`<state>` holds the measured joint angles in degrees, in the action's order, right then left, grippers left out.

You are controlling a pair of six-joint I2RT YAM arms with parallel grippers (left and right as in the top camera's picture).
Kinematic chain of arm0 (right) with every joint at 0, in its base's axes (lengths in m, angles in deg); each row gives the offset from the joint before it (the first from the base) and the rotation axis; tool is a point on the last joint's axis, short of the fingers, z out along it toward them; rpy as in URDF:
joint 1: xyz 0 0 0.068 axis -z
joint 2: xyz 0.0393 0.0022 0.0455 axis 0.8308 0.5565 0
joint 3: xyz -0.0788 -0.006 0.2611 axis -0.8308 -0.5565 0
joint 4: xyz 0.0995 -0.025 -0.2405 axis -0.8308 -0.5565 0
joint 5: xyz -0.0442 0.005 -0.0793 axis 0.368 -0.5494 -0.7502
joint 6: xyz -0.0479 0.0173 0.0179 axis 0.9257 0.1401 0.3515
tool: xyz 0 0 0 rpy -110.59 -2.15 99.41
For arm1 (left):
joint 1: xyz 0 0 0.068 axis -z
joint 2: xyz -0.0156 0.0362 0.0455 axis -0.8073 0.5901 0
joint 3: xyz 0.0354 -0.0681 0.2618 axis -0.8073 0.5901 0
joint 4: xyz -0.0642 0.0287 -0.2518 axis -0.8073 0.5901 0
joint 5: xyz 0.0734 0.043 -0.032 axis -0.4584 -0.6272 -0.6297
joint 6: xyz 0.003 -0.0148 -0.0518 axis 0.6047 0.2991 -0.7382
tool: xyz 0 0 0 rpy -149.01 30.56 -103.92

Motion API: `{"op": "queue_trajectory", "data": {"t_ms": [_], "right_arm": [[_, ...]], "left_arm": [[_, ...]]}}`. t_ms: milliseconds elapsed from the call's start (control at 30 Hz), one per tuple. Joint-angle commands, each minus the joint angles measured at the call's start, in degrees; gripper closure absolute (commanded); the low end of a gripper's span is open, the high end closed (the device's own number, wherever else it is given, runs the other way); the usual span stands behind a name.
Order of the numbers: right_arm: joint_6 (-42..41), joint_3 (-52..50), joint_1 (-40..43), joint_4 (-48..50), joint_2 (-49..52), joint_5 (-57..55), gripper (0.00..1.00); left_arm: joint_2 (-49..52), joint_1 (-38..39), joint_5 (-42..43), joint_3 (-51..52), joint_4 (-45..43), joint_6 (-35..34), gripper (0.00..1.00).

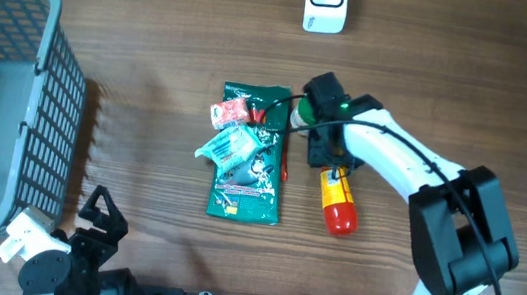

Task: Scan the item barcode
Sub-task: 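Grasp the bottle's green cap and stand it upright, right gripper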

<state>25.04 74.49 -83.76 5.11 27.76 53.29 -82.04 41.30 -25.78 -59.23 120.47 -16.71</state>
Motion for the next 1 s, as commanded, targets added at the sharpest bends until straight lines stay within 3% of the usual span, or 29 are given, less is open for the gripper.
{"op": "queue_trajectory", "data": {"t_ms": [0, 200, 467, 567, 633, 967], "right_arm": [[-5.18, -0.83, 2.93, -0.68, 1.92, 3.43, 0.56], [-5.75, -0.83, 6.21, -3.41, 1.92, 4.31, 0.55], [-5.79, -0.83, 8.26, -3.74, 1.92, 7.28, 0.47], [-5.86, -0.83, 8.26, -3.58, 1.92, 7.26, 0.28], [-6.19, -0.83, 8.33, -3.45, 1.92, 7.21, 0.21], [-8.76, -0.61, 8.92, -4.0, 1.7, 7.28, 0.16]], "left_arm": [[-0.15, -0.11, -0.76, 0.15, -0.02, -0.37, 0.0], [-0.15, -0.11, -0.76, 0.15, -0.02, -0.35, 0.0], [-0.15, -0.11, -0.76, 0.15, -0.02, -0.35, 0.0], [-0.15, -0.11, -0.76, 0.15, -0.02, -0.35, 0.0], [-0.15, -0.11, -0.76, 0.15, -0.02, -0.35, 0.0], [-0.15, -0.11, -0.76, 0.15, -0.02, -0.35, 0.0]]}}
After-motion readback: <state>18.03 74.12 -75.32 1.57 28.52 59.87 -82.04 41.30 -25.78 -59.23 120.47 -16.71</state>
